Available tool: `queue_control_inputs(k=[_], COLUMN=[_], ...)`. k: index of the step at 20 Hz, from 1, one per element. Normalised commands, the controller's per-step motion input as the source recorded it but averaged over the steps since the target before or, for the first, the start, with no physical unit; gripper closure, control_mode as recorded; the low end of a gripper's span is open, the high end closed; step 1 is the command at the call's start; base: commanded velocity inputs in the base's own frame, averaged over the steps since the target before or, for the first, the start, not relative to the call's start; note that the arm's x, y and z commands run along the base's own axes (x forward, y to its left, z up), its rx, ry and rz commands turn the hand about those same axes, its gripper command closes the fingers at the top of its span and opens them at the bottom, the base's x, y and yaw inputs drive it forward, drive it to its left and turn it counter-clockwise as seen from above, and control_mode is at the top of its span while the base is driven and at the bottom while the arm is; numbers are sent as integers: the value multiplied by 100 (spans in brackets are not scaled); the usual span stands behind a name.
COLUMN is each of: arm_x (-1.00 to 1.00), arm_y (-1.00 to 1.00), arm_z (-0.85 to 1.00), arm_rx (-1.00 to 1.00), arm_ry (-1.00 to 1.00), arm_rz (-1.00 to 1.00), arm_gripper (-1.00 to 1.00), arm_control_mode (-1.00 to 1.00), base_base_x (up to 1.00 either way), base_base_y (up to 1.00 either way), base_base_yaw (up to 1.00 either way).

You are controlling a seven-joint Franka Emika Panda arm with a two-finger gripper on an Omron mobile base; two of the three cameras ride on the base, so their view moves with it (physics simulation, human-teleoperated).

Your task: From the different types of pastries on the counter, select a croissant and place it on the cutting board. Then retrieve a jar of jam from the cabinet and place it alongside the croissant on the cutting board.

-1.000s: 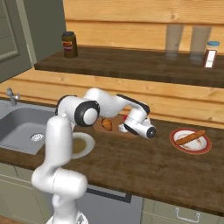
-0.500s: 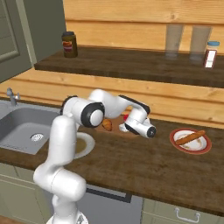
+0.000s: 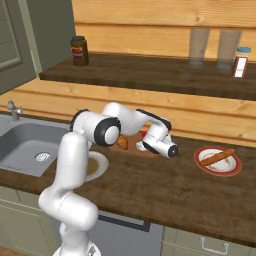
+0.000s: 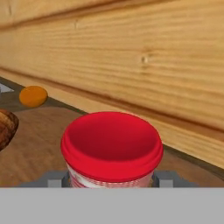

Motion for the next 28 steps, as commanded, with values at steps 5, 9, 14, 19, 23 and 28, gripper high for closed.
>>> queue_control_inputs(k=[5, 9, 14, 19, 23, 28], arm_x=[-14, -35, -63, -89, -100, -100], arm_y=[-8, -13, -10, 0, 0, 8], arm_z=[31, 49, 40, 60, 56, 41], arm_rx=[3, 5, 3, 1, 0, -3], arm_ry=[0, 0, 0, 12, 24, 47], arm_rz=[-1, -1, -2, -5, -3, -3], arm_gripper=[-100, -100, -100, -100, -100, -100], arm_control_mode=[-100, -100, -100, -100, -100, -100], base_base_x=[0, 0, 0, 0, 0, 0], base_base_y=[0, 0, 0, 0, 0, 0], base_base_yaw=[0, 0, 0, 0, 0, 0])
